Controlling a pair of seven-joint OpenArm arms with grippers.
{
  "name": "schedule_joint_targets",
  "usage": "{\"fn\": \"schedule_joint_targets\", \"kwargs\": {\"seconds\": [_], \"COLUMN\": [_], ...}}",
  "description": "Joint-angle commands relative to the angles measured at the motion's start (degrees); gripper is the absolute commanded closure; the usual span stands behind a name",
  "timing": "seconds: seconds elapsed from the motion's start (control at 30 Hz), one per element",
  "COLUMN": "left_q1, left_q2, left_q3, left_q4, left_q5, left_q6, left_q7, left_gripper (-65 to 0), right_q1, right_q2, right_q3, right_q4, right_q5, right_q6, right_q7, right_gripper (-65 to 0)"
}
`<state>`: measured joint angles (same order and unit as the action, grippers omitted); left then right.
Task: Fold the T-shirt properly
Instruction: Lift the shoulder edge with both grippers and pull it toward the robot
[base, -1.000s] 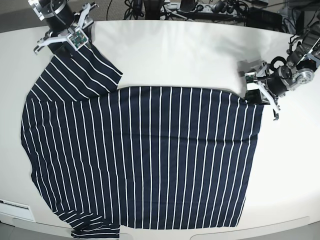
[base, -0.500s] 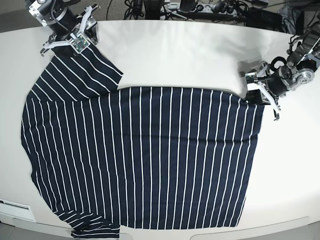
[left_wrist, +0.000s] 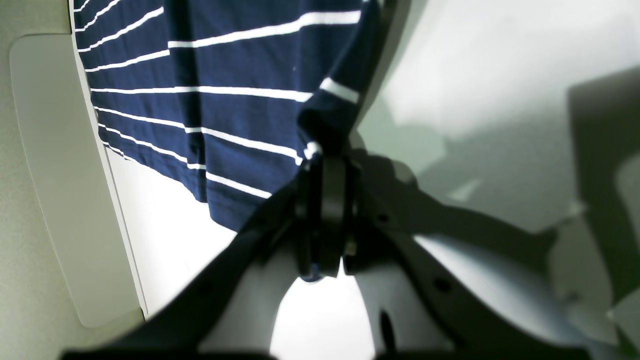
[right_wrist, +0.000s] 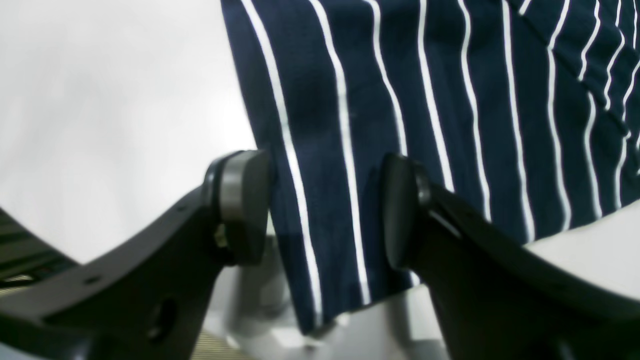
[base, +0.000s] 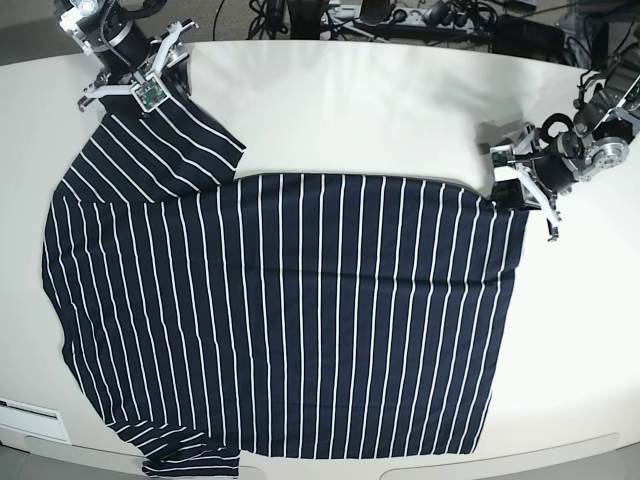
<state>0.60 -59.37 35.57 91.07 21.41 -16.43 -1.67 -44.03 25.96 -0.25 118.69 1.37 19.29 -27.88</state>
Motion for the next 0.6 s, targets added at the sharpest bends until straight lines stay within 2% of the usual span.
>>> {"fn": "schedule_joint_targets", "kwargs": {"seconds": [0.0,0.17,0.2,0.3,0.43,0.57], "left_q1": [0.00,0.00,0.00,0.00,0.00,0.02], "left_q2": [-1.25,-1.25,-1.25,-1.25,-1.27,-1.31], "left_q3": [0.04,0.04,0.04,0.04,0.04,0.04], "left_q4": [-0.33,-0.33,-0.33,-0.33,-0.33,-0.04], "left_q5": [0.37,0.37,0.39,0.37,0.42,0.63], "left_q6": [-1.95,-1.95,-1.95,-1.92,-1.81,-0.39], "left_q7": [1.73,1.75,1.75,1.75,1.77,2.12], "left_gripper": [0.0,0.0,0.0,0.0,0.0,0.0], "right_q1": [0.02,2.23,2.82,3.28,3.21,3.04], "right_q2": [0.57,0.57,0.57,0.57,0.57,0.57], "right_q3": [0.24,0.26,0.26,0.26,0.26,0.26], "right_q4": [-0.07,-0.09,-0.09,-0.04,1.97,6.64], "right_q5": [-1.88,-1.81,-1.81,-1.79,-1.86,-2.99], "right_q6": [-0.46,-0.33,-0.50,-2.49,-5.57,-6.60], "right_q7": [-2.12,-2.12,-2.21,-2.75,-2.82,-5.99], "right_gripper": [-34.6,-33.7,-28.8,0.0,0.0,0.0]}}
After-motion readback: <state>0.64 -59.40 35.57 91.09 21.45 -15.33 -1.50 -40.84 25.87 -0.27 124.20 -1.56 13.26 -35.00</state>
